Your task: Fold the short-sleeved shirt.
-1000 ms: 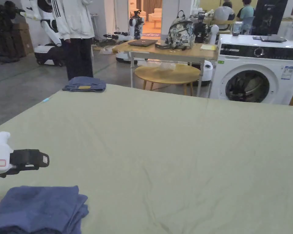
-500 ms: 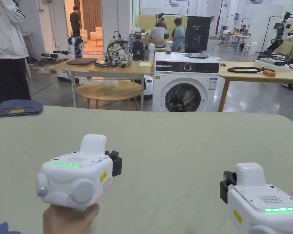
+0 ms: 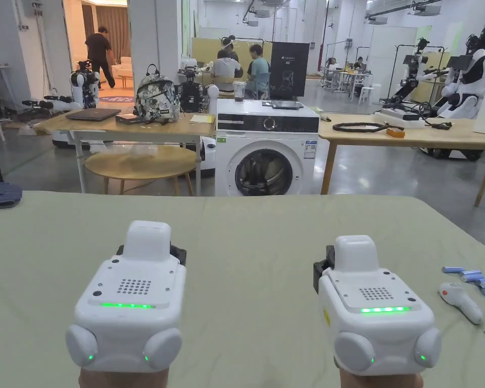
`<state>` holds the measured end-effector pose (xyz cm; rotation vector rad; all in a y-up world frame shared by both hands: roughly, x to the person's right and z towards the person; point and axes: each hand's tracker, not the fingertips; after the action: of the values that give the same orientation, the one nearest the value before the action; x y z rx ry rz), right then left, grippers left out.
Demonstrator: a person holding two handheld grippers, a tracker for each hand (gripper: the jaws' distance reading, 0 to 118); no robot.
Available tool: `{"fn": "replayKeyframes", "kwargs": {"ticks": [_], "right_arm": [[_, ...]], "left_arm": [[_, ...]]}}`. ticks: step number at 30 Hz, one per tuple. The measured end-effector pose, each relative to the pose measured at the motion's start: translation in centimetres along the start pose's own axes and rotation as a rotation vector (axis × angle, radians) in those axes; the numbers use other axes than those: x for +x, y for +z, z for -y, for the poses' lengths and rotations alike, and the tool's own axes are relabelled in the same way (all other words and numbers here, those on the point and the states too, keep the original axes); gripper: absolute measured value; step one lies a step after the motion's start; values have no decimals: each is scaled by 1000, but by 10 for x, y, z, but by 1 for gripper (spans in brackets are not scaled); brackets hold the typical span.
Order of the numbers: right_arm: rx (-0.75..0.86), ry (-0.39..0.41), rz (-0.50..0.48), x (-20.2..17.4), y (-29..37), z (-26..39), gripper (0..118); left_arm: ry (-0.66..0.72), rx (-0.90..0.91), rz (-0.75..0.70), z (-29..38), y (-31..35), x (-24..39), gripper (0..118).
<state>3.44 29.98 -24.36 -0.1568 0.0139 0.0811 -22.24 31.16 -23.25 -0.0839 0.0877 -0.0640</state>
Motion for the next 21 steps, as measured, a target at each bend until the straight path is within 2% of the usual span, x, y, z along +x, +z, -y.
{"fn": "replayKeyframes", "kwargs": {"ticks": [14,15,16,17,18,19,21], "right_arm": [[9,-4,-23,-12,4,-11,0],[12,-4,-28,-12,5,-13,12],[13,-5,-28,-13,5,-14,37],[11,-6,-26,-14,5,-16,82],[17,-5,-21,-14,5,-17,112],[25,-4,-12,-14,5,-18,118],[34,-1,-19,-13,5,-20,118]], "left_arm": [[18,-9,-49,-12,-2,-18,0],[22,-7,-53,-14,-2,-19,7],[32,-5,-61,-15,-2,-20,27],[41,0,-55,-17,-2,-22,73],[45,7,-73,-17,-1,-22,107],[42,8,-70,-19,-1,-23,118],[52,24,-88,-21,1,-25,118]]}}
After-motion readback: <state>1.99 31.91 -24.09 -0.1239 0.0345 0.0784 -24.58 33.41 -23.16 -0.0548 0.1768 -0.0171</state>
